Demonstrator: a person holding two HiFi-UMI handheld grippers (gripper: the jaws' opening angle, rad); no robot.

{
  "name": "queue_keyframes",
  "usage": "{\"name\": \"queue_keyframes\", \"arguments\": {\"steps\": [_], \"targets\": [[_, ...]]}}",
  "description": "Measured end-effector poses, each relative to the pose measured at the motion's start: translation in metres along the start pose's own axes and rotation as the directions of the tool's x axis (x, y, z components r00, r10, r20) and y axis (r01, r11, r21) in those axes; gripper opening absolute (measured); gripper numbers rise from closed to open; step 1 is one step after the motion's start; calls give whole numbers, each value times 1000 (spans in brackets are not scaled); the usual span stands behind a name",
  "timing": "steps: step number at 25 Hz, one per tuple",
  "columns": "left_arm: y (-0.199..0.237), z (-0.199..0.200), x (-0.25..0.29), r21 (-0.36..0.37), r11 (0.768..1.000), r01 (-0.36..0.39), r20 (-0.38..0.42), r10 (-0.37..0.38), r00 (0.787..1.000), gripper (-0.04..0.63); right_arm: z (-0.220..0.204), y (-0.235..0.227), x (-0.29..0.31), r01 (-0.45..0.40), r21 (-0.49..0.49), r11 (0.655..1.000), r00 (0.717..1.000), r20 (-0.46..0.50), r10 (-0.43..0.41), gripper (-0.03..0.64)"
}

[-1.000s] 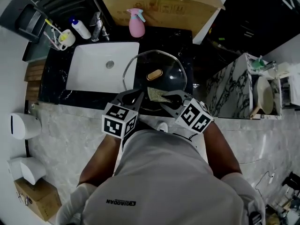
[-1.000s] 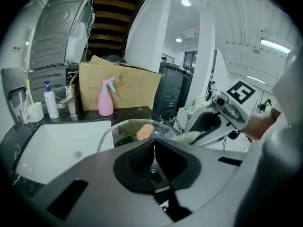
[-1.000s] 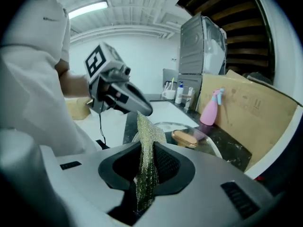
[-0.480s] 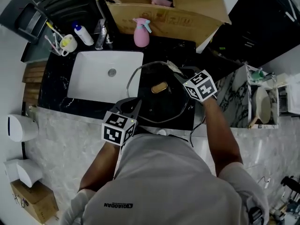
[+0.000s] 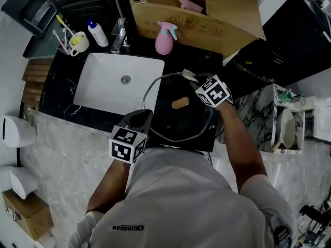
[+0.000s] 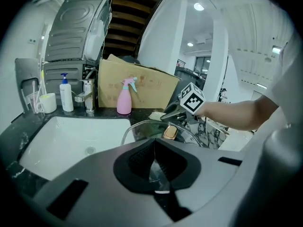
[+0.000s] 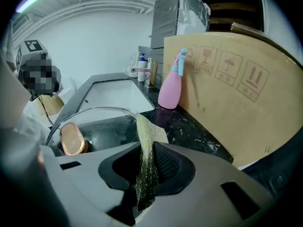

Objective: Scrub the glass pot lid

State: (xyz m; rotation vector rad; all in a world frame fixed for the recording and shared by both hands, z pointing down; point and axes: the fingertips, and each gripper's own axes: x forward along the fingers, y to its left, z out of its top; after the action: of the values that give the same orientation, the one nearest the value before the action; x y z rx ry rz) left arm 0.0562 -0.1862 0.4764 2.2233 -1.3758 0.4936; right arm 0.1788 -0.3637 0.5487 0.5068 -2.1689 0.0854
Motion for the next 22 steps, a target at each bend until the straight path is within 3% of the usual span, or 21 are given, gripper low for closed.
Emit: {"name": "queue_keyframes", "arguments": {"steps": [10, 22], "targets": [[4, -5, -4, -19, 1000, -21, 8, 21, 1000, 15, 1, 21, 5, -89, -63, 994, 996, -12, 88, 92], [-19, -8, -5, -11, 1000, -5, 7, 5, 1000, 15, -20, 38, -20, -111, -64, 992, 993, 22, 113, 92]]}}
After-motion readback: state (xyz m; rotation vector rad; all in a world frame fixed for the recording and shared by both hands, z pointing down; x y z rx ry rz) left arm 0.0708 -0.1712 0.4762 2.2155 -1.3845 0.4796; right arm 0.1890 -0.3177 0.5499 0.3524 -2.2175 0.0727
